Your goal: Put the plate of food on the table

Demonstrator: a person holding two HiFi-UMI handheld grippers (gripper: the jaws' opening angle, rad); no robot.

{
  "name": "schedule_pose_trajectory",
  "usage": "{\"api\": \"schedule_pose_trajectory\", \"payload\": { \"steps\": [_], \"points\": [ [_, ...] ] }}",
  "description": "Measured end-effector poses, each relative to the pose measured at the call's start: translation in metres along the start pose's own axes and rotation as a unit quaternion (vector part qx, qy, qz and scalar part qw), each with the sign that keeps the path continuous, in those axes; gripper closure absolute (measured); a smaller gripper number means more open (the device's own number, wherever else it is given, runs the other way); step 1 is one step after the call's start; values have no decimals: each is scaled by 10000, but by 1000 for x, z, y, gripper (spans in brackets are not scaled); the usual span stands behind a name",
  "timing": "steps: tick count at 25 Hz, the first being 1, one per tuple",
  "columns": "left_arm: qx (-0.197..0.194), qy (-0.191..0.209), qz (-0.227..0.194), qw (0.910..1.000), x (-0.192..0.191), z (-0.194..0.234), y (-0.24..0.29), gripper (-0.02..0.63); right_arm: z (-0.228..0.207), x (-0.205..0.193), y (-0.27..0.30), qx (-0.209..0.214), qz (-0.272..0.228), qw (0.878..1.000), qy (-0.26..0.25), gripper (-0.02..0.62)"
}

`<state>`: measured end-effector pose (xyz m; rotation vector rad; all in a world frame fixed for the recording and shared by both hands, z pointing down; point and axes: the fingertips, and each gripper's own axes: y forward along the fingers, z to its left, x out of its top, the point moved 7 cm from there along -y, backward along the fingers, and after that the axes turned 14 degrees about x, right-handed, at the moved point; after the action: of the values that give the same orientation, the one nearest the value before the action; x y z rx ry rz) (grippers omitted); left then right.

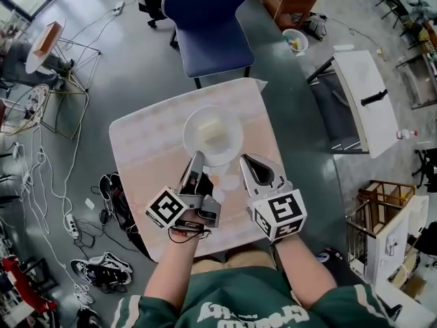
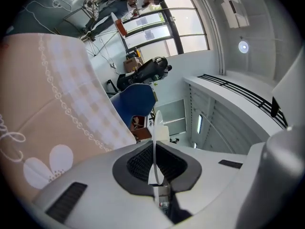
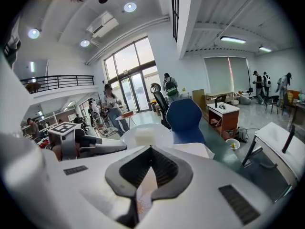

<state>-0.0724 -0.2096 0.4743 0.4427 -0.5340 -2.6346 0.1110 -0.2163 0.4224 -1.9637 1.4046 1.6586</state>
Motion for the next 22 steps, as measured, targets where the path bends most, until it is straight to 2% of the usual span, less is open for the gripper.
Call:
{"api": "schedule_pose_trajectory", "payload": {
  "steps": [12,22],
  "points": [
    [628,-153,-83,9979,2,49,64,588,-61,-21,43,140,225,9992,302,580],
    [824,-167,49,9964,-3,65,105,588,-85,-27,57,136,303,9986,419,580]
  ]
}}
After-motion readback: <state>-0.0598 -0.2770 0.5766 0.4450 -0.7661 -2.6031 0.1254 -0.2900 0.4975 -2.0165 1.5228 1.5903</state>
